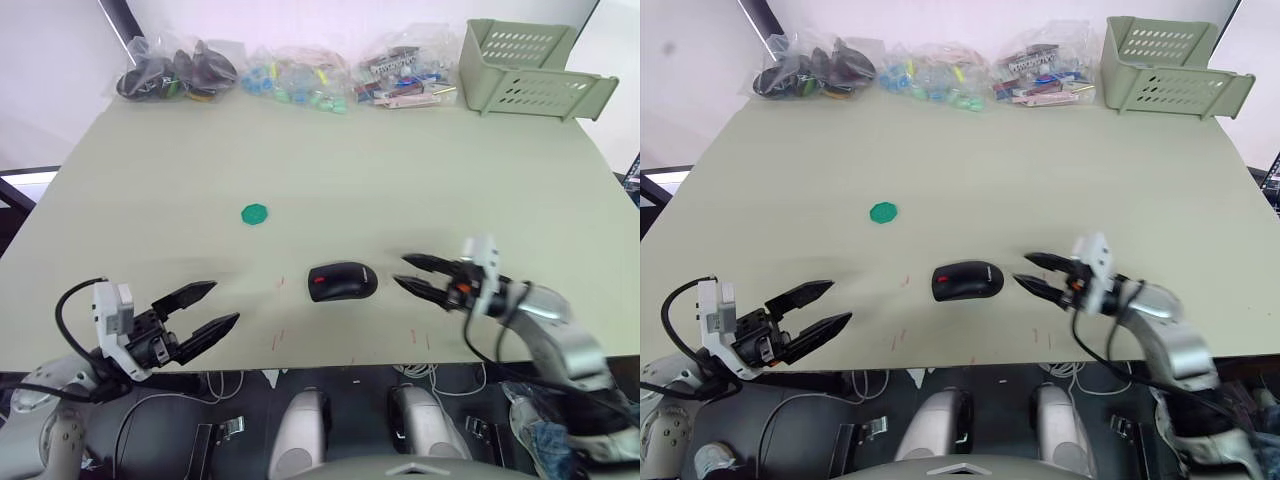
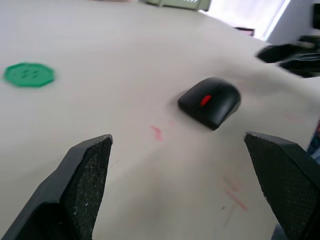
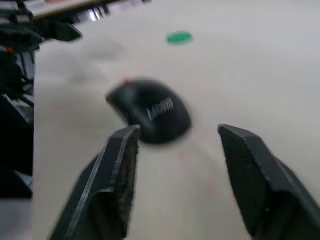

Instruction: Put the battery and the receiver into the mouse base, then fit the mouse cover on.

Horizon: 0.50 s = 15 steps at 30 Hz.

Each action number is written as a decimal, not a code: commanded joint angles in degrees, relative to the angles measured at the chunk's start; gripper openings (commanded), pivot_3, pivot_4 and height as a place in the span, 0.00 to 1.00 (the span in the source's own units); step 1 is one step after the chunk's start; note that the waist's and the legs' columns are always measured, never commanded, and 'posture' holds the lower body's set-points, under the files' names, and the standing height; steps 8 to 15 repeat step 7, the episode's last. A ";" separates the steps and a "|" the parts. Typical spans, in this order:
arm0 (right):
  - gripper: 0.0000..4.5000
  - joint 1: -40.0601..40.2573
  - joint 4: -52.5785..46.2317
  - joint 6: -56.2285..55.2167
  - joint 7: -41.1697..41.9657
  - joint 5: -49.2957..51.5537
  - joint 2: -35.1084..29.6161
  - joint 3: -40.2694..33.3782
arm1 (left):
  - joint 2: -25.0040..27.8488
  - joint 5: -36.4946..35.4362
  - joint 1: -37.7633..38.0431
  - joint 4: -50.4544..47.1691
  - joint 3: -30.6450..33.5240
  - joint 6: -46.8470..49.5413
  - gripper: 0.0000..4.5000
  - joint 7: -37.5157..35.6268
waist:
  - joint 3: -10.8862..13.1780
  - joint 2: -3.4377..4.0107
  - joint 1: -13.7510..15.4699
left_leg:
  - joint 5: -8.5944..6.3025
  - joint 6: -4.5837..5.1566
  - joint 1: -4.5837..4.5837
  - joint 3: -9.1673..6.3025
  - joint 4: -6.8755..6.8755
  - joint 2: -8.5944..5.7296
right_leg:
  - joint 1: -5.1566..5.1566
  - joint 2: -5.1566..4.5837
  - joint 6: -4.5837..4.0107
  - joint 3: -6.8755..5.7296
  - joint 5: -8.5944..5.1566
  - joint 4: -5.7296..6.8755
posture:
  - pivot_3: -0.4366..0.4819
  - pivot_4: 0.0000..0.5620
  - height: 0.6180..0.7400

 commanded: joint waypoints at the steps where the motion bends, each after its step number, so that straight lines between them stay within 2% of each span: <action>1: 0.92 4.99 -5.68 2.03 2.08 3.64 -5.05 -6.96 | -0.06 1.78 1.82 -1.46 1.18 -1.26 1.00 2.03 | -0.03 -0.05 -0.17 | 0.00 0.00 0.03 0.00 0.00 -0.03 | 0.02 0.00 0.05 0.00 -0.03 0.00 | 0.48 0.27 1.00; 2: 0.97 6.78 -5.31 1.74 2.44 3.57 -6.14 -8.81 | -0.25 1.89 2.02 -1.40 1.09 -1.10 1.00 2.52 | -0.05 -0.09 -0.50 | 0.00 0.00 0.08 0.03 0.01 -0.03 | 0.05 0.01 0.12 0.02 -0.07 0.00 | 0.48 0.27 1.00; 6: 0.97 10.57 -4.08 0.67 3.25 3.41 -8.22 -12.48 | -0.48 2.21 2.50 -1.18 0.32 -0.80 1.00 2.94 | -0.05 -0.10 -0.41 | 0.00 0.00 0.10 0.00 0.14 0.06 | 0.06 0.06 0.17 0.04 -0.08 0.07 | 0.48 0.27 1.00; 15: 0.97 10.82 -3.76 0.40 3.13 3.38 -8.17 -12.72 | -0.16 2.87 2.66 -1.09 0.04 -0.78 1.00 3.10 | -0.05 -0.10 -0.41 | 0.00 0.00 0.09 0.01 0.14 0.06 | 0.05 0.06 0.17 0.04 -0.08 0.05 | 0.48 0.27 1.00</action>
